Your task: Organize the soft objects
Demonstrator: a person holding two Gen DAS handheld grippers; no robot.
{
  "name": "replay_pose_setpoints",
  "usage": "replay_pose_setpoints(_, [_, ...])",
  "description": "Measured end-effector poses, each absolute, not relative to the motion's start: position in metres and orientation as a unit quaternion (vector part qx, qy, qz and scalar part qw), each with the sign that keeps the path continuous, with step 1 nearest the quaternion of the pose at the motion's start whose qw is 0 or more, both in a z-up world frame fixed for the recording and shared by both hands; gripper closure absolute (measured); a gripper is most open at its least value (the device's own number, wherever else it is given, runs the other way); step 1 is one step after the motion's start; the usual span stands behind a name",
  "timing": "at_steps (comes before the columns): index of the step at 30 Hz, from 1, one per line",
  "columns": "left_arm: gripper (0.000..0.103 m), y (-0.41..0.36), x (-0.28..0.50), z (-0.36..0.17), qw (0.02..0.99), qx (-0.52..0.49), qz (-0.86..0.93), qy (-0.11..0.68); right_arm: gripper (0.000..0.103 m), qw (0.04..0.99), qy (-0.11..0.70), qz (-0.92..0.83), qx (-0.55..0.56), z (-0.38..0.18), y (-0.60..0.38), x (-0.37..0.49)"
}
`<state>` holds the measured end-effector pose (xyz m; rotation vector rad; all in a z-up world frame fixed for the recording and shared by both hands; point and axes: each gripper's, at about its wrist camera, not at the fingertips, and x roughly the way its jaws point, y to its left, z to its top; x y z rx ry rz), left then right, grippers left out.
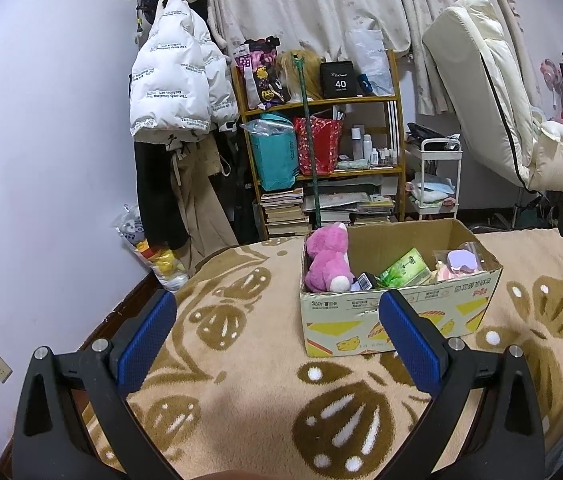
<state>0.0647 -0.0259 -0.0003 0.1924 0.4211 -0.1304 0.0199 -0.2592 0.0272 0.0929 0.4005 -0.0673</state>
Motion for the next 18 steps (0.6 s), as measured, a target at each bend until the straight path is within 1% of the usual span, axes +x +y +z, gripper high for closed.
replay_pose_setpoints(18, [0.003, -0.0268, 0.0644, -0.0036, 0.97, 0.1, -0.073, 0.208, 0.0, 0.978, 0.201, -0.034, 0.046, 0.0266, -0.2589, 0.0199])
